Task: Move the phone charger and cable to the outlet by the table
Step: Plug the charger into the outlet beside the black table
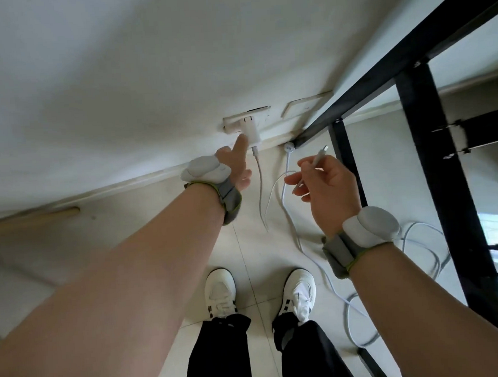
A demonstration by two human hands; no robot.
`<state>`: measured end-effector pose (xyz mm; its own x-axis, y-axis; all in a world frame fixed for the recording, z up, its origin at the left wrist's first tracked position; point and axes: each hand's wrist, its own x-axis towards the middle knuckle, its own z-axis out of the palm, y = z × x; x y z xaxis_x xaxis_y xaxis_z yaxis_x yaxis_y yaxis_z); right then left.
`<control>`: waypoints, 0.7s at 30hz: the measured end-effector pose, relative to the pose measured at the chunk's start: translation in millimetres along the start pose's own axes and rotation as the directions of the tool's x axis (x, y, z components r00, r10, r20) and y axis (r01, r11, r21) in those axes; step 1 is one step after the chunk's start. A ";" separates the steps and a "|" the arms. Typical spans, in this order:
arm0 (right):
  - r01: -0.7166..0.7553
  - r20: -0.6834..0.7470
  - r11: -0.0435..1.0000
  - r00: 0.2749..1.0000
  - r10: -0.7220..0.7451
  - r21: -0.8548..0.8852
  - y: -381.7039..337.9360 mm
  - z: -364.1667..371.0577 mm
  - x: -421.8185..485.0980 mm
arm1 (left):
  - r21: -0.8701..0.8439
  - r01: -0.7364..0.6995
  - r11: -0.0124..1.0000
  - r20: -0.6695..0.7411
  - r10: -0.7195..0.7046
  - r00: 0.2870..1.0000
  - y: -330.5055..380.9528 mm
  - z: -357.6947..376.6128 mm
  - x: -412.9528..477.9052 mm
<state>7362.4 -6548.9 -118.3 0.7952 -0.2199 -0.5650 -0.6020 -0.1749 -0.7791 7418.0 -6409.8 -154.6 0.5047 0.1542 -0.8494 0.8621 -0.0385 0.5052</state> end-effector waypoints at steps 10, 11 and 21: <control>0.027 -0.059 0.984 0.998 -0.017 0.174 -112.5 -52.2 -116.0 | 0.377 -0.507 0.775 0.452 0.324 0.831 20.9 -4.1 -191.1; 0.026 -0.066 0.978 0.998 -0.013 0.208 -125.4 -60.2 -126.9 | 0.394 -0.534 0.748 0.465 0.339 0.818 27.3 -4.7 -206.4; 0.161 -0.276 0.938 0.958 -0.073 0.309 -234.4 -136.4 -208.3 | 0.282 -0.674 0.683 0.373 0.569 0.733 109.3 -24.1 -320.3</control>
<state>7328.0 -6593.0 219.0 0.7861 -0.4632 -0.4093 -0.4142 0.0969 -0.9050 7349.5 -6439.6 176.4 0.8774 -0.2770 -0.3917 0.2612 -0.4090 0.8744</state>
